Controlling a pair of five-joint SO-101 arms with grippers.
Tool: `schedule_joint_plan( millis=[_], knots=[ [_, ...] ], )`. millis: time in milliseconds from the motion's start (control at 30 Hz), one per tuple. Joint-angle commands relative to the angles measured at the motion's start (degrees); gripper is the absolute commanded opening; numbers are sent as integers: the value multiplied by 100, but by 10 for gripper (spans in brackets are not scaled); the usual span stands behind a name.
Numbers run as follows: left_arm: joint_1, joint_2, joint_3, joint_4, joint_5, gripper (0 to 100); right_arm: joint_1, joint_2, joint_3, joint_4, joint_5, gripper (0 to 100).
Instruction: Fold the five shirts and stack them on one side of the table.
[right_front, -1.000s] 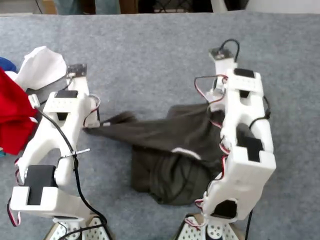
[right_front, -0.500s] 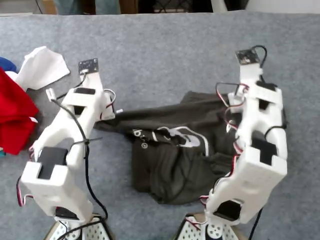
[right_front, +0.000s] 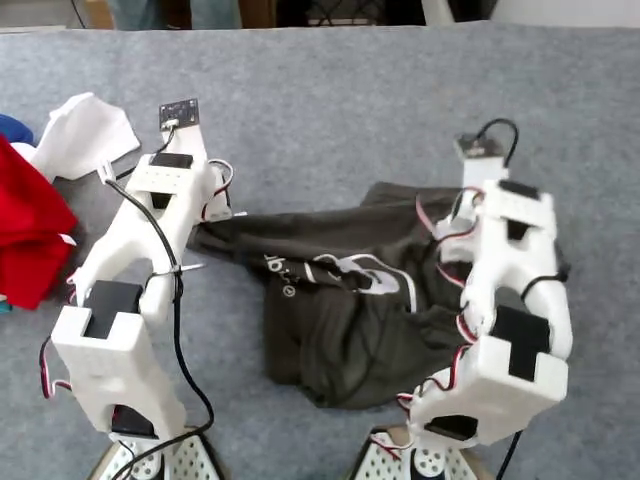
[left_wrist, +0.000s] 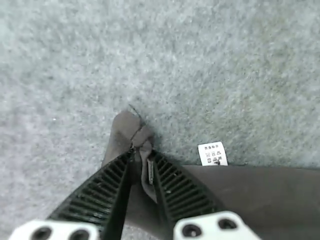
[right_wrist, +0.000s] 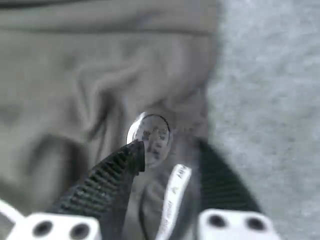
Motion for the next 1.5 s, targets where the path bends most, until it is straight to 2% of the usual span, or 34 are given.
schedule_joint_plan(
  millis=[0,200,367,533,667,733,833,900,1000,1067,1333,1467],
  knots=[
    [40,-53,-277,149,9,29,-132,-251,497,-422,-88,31],
    [22,-88,-233,281,26,29,-62,-629,892,273,677,16],
    [-4,-105,-286,440,9,29,132,-1613,2053,580,1468,16],
    [-13,-105,-286,519,0,29,431,-2985,2466,826,1591,21],
    [-13,-105,-286,519,0,29,378,-3978,1675,1618,1547,88],
    [-13,-105,-286,519,-114,29,378,-4426,866,2154,1512,120],
    [-13,-105,-286,519,-237,29,123,-4743,-558,2664,1055,134],
    [-13,-105,-286,519,-237,29,-141,-4611,-1112,2637,774,134],
    [-4,-105,-286,519,-237,29,-457,-3908,-1226,1952,484,134],
    [-4,-105,-286,527,-237,29,-475,-3248,-1305,1521,290,134],
    [22,-97,-312,712,-237,29,-466,-787,-2651,1178,167,134],
    [22,-97,-312,712,-246,29,-343,664,-3495,941,-149,137]
  ],
)
